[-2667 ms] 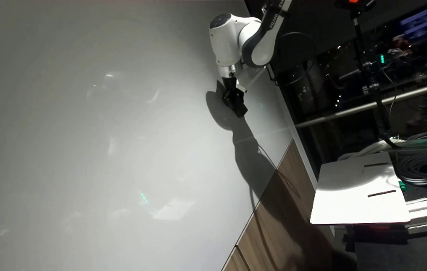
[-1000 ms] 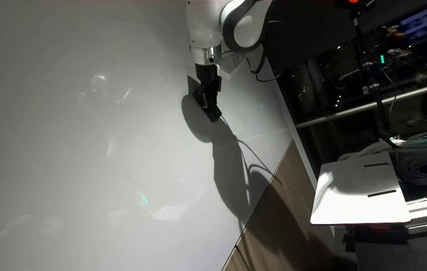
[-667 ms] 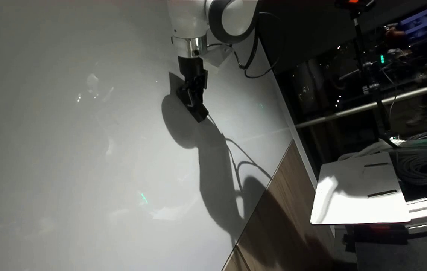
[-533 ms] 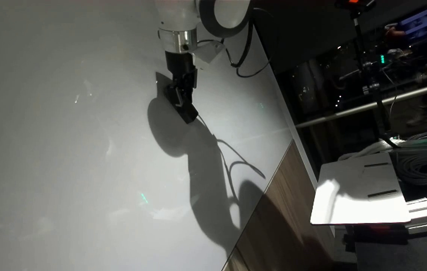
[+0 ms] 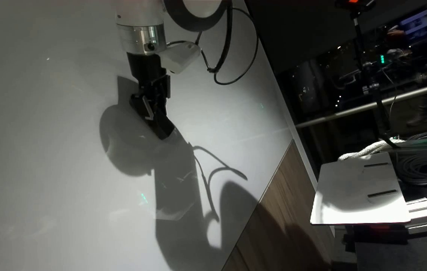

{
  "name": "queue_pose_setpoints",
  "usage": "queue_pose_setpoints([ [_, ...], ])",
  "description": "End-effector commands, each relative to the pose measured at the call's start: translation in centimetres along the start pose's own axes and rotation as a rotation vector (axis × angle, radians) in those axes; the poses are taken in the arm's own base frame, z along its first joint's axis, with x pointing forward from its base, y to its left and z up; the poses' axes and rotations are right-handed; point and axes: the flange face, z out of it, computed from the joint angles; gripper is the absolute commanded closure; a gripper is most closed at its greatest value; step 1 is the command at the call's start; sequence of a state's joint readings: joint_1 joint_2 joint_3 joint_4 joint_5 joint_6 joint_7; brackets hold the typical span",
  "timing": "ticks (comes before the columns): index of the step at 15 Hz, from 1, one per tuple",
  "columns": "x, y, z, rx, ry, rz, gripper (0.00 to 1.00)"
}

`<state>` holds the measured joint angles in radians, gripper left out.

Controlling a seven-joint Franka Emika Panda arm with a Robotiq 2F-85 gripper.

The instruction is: Use the duster to wipe the whiteboard

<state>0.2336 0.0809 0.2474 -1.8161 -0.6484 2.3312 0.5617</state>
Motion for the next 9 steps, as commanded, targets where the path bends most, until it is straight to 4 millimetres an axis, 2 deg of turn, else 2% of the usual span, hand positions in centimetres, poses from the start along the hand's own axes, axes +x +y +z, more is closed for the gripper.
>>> queue_pose_setpoints([
  [1,-1.4,0.6,3.3,-0.016,-0.164,0.012,0.71],
  [5,-7.3,2.8,6.6,-0.052,-0.421,0.005,0.71],
  [9,-15.2,5.9,11.1,-0.014,-0.677,0.037,0.71],
])
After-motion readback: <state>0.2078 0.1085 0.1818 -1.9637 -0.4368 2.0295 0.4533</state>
